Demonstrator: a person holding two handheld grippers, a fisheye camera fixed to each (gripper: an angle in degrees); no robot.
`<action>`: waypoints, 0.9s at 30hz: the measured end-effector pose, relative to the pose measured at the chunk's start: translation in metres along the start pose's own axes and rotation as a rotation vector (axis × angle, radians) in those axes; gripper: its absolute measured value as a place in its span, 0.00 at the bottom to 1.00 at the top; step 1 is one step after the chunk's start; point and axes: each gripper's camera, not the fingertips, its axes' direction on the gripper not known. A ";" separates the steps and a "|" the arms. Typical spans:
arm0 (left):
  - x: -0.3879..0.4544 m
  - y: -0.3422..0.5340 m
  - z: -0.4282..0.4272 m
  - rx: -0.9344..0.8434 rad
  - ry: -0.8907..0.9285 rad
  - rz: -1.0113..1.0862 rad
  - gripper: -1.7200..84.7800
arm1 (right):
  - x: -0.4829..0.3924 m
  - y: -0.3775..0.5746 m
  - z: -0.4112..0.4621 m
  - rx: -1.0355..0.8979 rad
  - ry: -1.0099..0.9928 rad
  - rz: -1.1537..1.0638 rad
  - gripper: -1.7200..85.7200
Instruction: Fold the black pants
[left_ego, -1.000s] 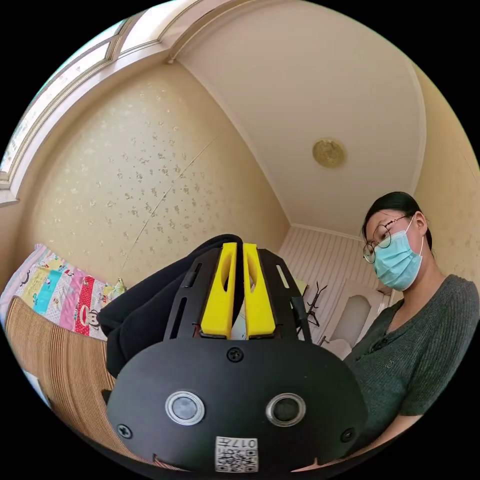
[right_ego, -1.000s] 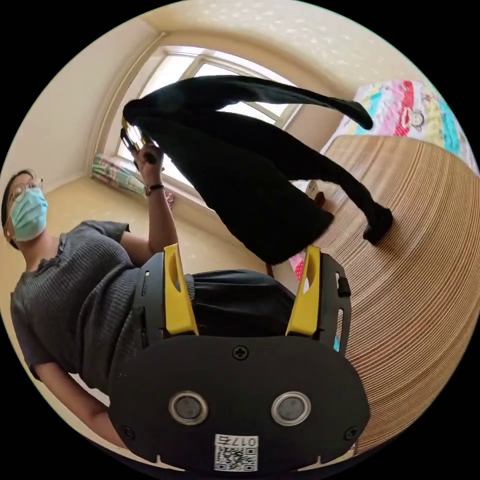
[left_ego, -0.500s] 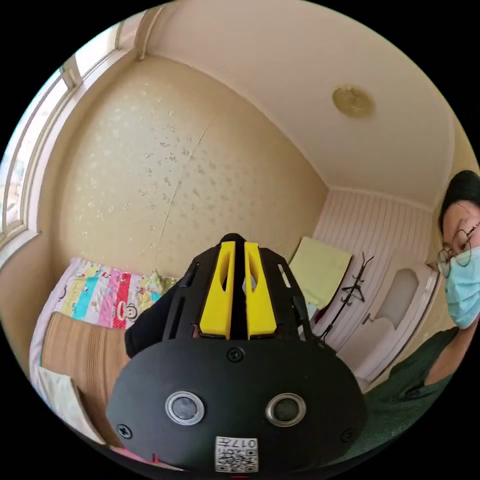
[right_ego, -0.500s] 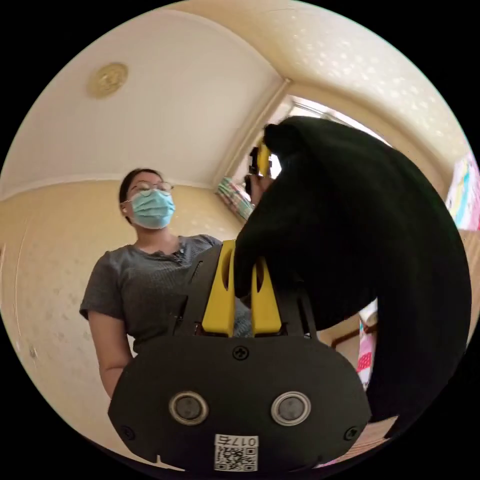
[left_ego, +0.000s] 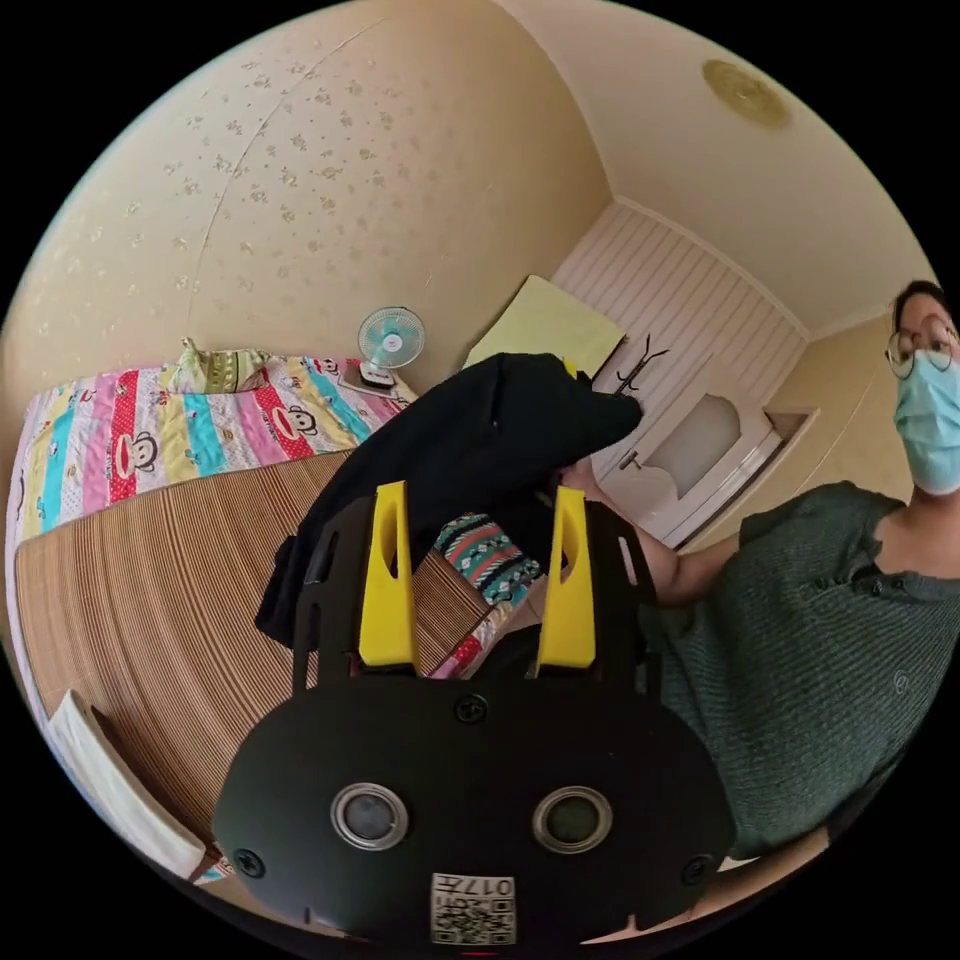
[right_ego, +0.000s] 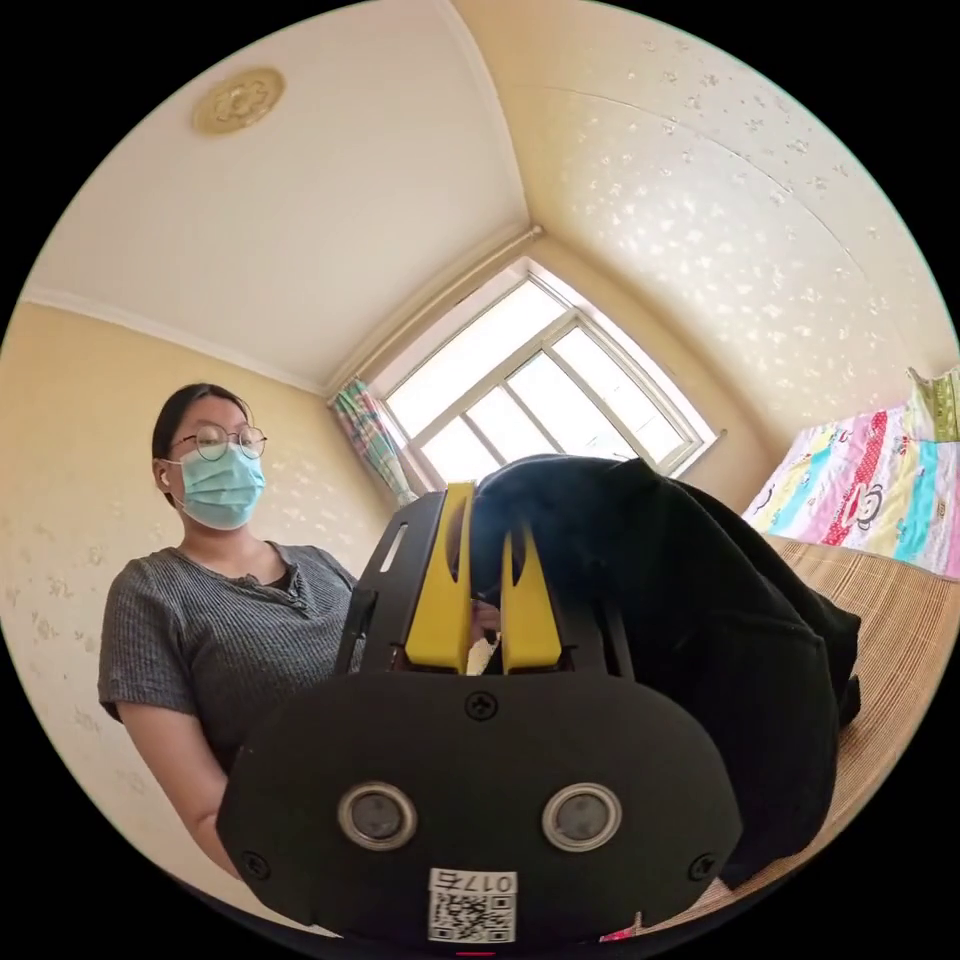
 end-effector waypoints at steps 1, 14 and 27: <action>0.010 0.002 0.008 -0.012 -0.013 0.033 0.25 | 0.004 0.003 0.005 0.023 -0.042 0.014 0.01; 0.070 -0.027 0.027 0.194 -0.035 0.038 0.07 | -0.016 -0.005 0.091 -0.071 -0.170 0.027 0.06; 0.131 -0.144 -0.075 0.395 -0.021 0.139 0.06 | -0.097 0.150 0.110 -0.054 0.835 -0.029 0.08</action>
